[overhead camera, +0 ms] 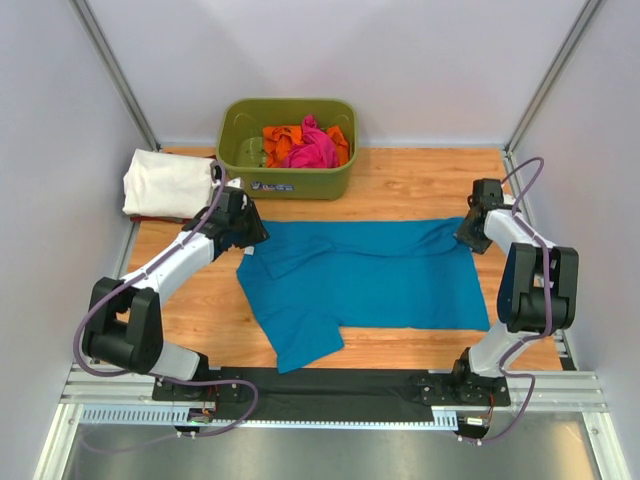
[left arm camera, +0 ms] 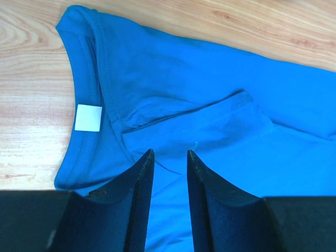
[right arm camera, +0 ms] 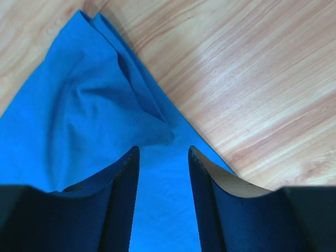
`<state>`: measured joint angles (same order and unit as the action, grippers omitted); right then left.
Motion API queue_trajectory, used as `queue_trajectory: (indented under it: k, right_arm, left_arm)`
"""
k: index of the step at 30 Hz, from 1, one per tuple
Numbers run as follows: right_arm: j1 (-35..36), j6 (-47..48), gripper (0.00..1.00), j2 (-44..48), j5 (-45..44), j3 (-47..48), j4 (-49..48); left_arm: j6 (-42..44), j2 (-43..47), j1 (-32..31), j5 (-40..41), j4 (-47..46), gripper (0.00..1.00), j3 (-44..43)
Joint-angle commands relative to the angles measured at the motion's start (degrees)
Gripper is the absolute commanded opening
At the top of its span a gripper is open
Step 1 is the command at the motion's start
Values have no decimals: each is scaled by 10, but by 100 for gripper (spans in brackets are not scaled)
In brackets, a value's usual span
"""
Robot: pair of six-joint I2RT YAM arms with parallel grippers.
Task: Fold and stack the t-shirts
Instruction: Fold the tshirt
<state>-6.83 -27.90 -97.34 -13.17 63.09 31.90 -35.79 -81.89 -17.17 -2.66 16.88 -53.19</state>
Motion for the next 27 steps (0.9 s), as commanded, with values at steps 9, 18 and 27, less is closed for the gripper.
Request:
queue_trajectory:
  k: [9, 18, 27]
  right_arm:
    - [-5, -192, 53, 83, 13, -88, -140]
    - [-20, -283, 53, 76, 0, -136, -184]
    - [-23, -317, 52, 71, -11, -155, -226]
  left_arm:
    - [3, -18, -1, -28, -26, 37, -5]
    - [5, -13, -1, -24, -28, 37, 3]
    - [8, -7, -1, -21, -31, 36, 6]
